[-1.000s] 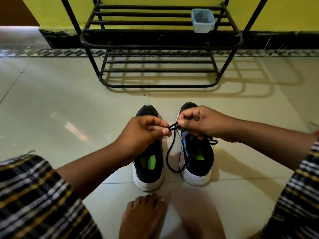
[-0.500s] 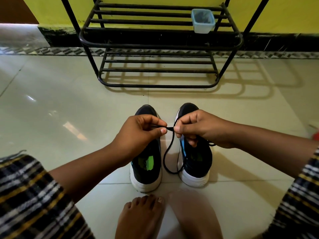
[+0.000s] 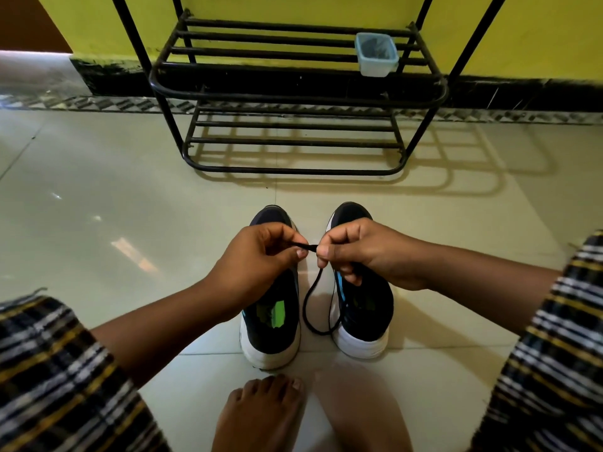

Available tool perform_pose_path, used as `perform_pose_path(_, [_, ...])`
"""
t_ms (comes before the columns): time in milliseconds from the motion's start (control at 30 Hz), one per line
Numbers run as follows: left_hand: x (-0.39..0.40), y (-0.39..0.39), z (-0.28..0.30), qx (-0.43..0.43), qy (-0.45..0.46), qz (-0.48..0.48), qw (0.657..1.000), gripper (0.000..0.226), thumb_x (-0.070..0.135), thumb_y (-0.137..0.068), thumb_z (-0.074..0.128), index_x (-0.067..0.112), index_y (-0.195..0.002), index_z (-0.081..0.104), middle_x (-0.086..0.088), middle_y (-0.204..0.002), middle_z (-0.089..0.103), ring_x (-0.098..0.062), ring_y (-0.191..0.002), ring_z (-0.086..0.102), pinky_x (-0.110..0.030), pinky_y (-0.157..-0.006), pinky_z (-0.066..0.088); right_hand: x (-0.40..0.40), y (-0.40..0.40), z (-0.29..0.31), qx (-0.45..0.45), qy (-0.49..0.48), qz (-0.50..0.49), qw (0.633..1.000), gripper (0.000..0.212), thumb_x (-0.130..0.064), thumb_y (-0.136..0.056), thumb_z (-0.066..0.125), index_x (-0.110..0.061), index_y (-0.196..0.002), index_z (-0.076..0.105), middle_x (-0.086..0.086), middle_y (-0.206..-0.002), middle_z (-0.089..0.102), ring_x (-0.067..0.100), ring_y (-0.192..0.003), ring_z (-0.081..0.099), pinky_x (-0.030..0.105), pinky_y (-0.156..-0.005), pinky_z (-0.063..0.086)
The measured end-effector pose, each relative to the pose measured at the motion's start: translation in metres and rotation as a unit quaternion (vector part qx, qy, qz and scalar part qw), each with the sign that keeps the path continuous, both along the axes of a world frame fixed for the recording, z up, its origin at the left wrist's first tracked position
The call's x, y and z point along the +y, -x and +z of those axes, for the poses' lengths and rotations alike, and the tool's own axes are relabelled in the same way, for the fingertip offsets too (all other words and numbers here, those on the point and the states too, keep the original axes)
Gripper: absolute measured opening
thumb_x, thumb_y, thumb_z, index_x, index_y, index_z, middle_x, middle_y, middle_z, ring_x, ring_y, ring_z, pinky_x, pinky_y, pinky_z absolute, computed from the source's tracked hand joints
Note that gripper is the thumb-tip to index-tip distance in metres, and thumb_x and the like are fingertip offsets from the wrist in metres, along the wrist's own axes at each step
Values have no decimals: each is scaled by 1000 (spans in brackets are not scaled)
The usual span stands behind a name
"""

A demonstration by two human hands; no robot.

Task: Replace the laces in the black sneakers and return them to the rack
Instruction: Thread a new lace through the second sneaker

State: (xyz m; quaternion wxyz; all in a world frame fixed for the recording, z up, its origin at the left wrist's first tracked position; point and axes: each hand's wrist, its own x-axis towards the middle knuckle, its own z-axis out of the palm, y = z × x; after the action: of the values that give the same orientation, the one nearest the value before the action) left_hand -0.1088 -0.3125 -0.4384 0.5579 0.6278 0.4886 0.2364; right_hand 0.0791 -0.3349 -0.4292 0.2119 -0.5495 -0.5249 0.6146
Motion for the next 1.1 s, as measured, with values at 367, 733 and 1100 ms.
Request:
perform_pose_path(367, [4, 1, -6, 0, -8, 23, 1000, 14, 10, -87, 64, 23, -82, 67, 8, -72, 68, 2, -66, 61, -15, -66, 47, 0, -2, 0, -16, 10, -10, 1000, 23, -18, -93, 56, -10, -72, 63, 0, -53, 44, 15, -53, 43, 26, -52, 35])
perform_pose_path(733, [1, -3, 4, -116, 257, 48, 958, 25, 36, -96, 47, 18, -95, 64, 4, -81, 71, -10, -73, 64, -27, -69, 50, 1, -3, 1, -22, 5, -11, 1000, 26, -24, -95, 51, -10, -74, 56, 1, -56, 44, 13, -52, 41, 24, -51, 36])
perform_pose_path(1100, [0, 0, 7, -188, 286, 66, 937, 27, 30, -83, 58, 19, -106, 65, 5, -91, 70, -12, -80, 66, -31, -71, 52, -1, -1, -1, -58, -1, 1, 998, 24, -27, -96, 49, -11, -84, 62, -2, -56, 43, 10, -50, 42, 21, -50, 36])
